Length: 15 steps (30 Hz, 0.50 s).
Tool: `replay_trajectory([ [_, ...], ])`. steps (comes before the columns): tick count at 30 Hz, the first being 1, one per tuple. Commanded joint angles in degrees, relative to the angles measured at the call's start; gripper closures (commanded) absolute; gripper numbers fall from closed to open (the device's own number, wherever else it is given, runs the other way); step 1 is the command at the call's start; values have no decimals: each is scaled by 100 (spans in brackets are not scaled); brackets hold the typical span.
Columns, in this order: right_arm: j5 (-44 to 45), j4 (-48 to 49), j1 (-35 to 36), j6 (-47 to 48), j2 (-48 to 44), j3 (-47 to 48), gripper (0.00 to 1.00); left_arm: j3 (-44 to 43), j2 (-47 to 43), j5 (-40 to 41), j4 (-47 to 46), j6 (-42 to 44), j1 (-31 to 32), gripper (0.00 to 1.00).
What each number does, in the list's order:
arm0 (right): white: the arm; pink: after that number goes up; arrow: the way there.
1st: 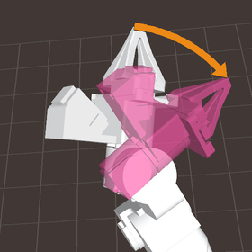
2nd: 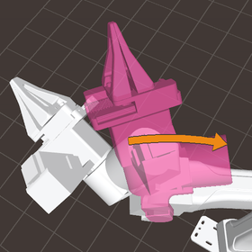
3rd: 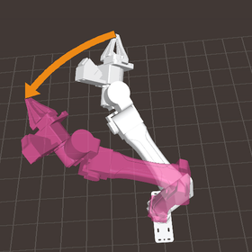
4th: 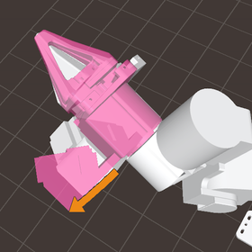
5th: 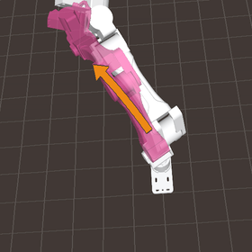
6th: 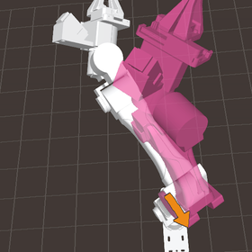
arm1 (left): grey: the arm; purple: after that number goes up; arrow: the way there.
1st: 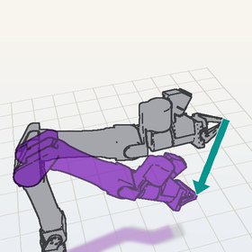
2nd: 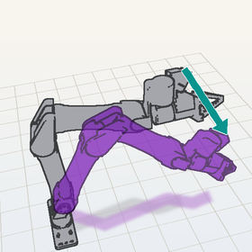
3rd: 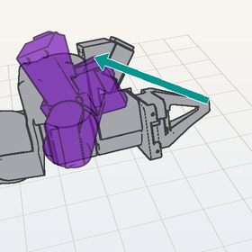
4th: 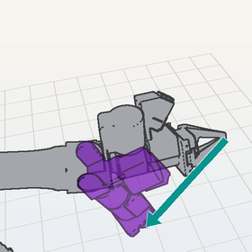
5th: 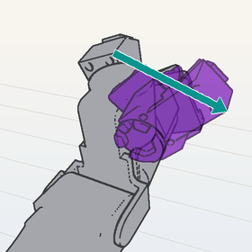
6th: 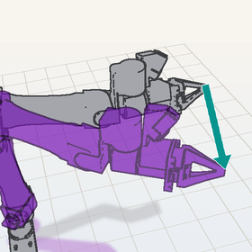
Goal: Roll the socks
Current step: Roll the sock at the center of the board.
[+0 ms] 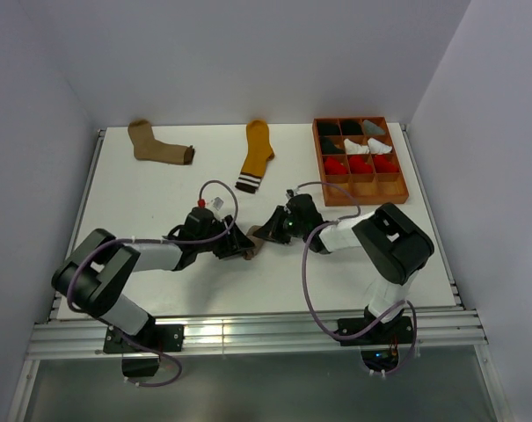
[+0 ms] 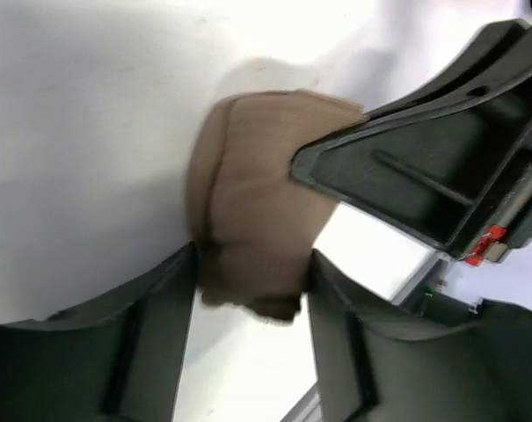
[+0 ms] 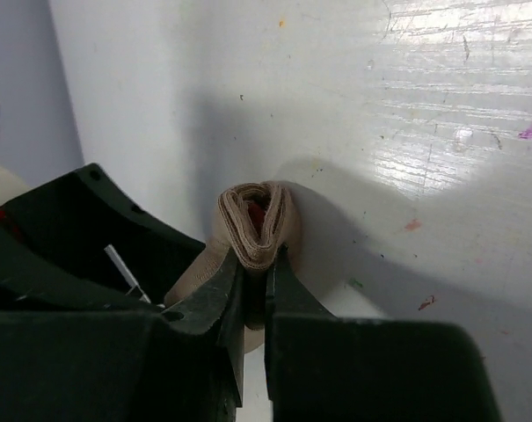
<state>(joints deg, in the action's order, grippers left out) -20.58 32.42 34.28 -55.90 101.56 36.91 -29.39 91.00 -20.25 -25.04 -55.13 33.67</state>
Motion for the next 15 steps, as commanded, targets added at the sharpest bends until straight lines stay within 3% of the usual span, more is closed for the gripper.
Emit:
replay_trajectory([
  [1,572,-1641,87,553,-259,422,100,144,-547,1267,1350,494,78,40],
  [4,695,-2388,114,668,-251,782,100,21,-1162,2032,1870,758,376,37],
  [6,783,-2923,140,720,-207,1081,100,-76,-1575,3082,2107,933,692,35],
  [8,871,-3197,210,800,-180,1362,100,-181,-1865,3640,2213,1031,1333,33],
  [15,1056,-4357,386,940,31,2083,100,-682,-1736,5399,2179,1794,2573,32],
])
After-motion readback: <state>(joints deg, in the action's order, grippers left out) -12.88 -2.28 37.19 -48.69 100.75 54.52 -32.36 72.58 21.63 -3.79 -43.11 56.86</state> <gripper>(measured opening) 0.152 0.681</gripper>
